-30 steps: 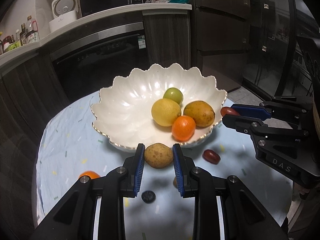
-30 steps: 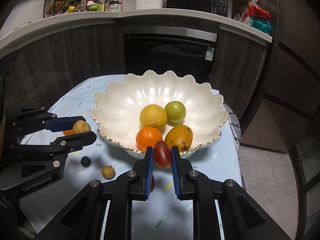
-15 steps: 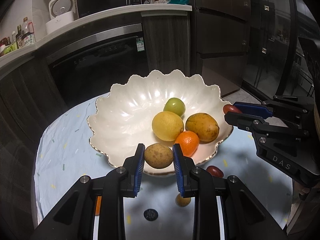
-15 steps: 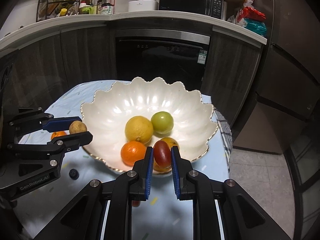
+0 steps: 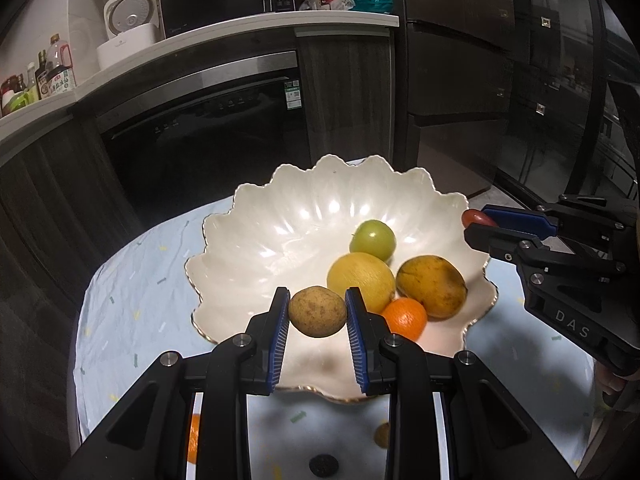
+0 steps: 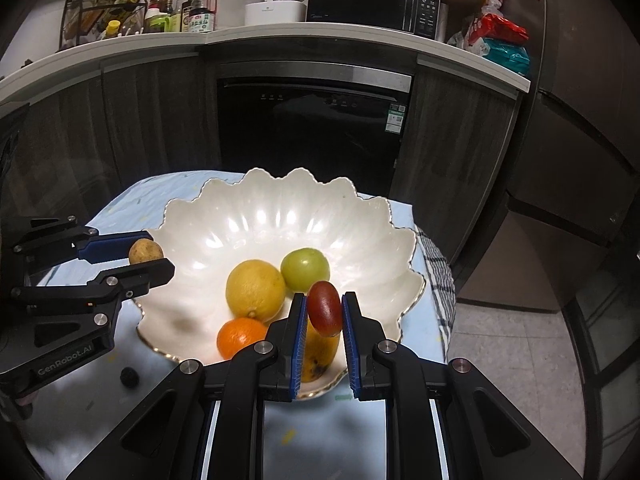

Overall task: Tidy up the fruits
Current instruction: 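Lift the potato and red date and carry both over the white bowl, then open the left tool dropping the potato while the right tool releases the date into the bowl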

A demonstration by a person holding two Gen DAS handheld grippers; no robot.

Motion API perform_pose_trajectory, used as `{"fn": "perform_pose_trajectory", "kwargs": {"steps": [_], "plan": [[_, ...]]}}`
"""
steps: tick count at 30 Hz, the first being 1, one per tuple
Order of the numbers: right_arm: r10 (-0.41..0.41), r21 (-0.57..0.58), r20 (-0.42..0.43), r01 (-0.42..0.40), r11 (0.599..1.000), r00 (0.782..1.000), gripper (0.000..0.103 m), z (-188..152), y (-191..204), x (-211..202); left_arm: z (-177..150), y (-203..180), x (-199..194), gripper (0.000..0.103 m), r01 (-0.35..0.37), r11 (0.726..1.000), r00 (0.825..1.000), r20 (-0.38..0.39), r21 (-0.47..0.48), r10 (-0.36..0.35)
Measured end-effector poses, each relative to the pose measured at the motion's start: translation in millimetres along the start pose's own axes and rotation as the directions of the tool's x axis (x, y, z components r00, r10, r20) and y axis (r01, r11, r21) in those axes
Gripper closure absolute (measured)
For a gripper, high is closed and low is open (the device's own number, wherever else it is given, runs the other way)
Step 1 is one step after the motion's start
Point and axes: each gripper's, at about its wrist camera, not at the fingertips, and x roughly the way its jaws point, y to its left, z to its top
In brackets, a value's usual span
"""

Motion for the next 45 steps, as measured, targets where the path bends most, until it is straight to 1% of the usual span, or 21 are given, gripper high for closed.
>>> {"fn": "perform_pose_trajectory", "kwargs": {"steps": [13, 23, 28, 30, 34, 35, 36, 37, 38, 39, 40, 45], "plan": [[-0.038, 0.048, -0.028, 0.04, 0.998, 0.999, 0.084, 5.5, -17.9, 21.0, 14.4, 5.9, 23.1, 0.074, -0.031, 0.999, 0.999, -0.007, -0.025, 0.031], [-0.055, 0.037, -0.044, 0.056, 0.998, 0.998, 0.084, 10.9, -19.9, 35.6, 15.9, 15.4, 45.3, 0.074, -0.064, 0.997, 0.997, -0.041, -0.042, 0.062], [-0.056, 0.033, -0.057, 0.058, 0.998, 0.997, 0.084, 10.6, -20.2, 40.5, 15.7, 16.7, 46.6, 0.074, -0.067, 0.997, 0.997, -0.043, -0.041, 0.065], [-0.06, 0.034, -0.061, 0.062, 0.998, 0.996, 0.084, 10.4, -20.4, 41.8, 15.4, 16.8, 47.7, 0.072, -0.069, 0.997, 0.997, -0.046, -0.041, 0.067], [-0.087, 0.023, -0.063, 0.088, 0.996, 0.994, 0.083, 9.2, -19.9, 43.2, 14.0, 16.2, 48.2, 0.06, -0.072, 0.997, 0.996, -0.049, -0.034, 0.071], [-0.089, 0.022, -0.065, 0.09, 0.996, 0.994, 0.082, 8.6, -20.0, 43.5, 13.8, 16.1, 48.2, 0.06, -0.073, 0.997, 0.996, -0.049, -0.033, 0.071], [-0.091, 0.023, -0.066, 0.093, 0.995, 0.994, 0.08, 8.1, -20.3, 43.8, 13.4, 16.1, 48.1, 0.059, -0.074, 0.997, 0.996, -0.051, -0.033, 0.072], [-0.097, 0.024, -0.064, 0.098, 0.995, 0.993, 0.074, 7.6, -20.7, 43.6, 13.2, 16.1, 48.1, 0.057, -0.073, 0.997, 0.996, -0.053, -0.033, 0.071], [-0.102, 0.025, -0.062, 0.104, 0.994, 0.993, 0.07, 7.6, -20.5, 43.1, 12.9, 16.2, 47.6, 0.053, -0.073, 0.997, 0.996, -0.053, -0.035, 0.071], [-0.109, 0.027, -0.057, 0.11, 0.994, 0.992, 0.064, 7.5, -20.7, 42.1, 12.7, 16.2, 46.8, 0.051, -0.075, 0.997, 0.996, -0.052, -0.035, 0.073], [-0.113, 0.028, -0.051, 0.115, 0.993, 0.992, 0.061, 7.5, -21.1, 40.9, 12.6, 16.2, 46.2, 0.046, -0.077, 0.996, 0.996, -0.051, -0.036, 0.075], [-0.115, 0.031, -0.043, 0.116, 0.993, 0.992, 0.058, 8.0, -21.7, 37.8, 13.6, 15.6, 42.2, 0.046, -0.084, 0.996, 0.996, -0.044, -0.034, 0.083]]}}
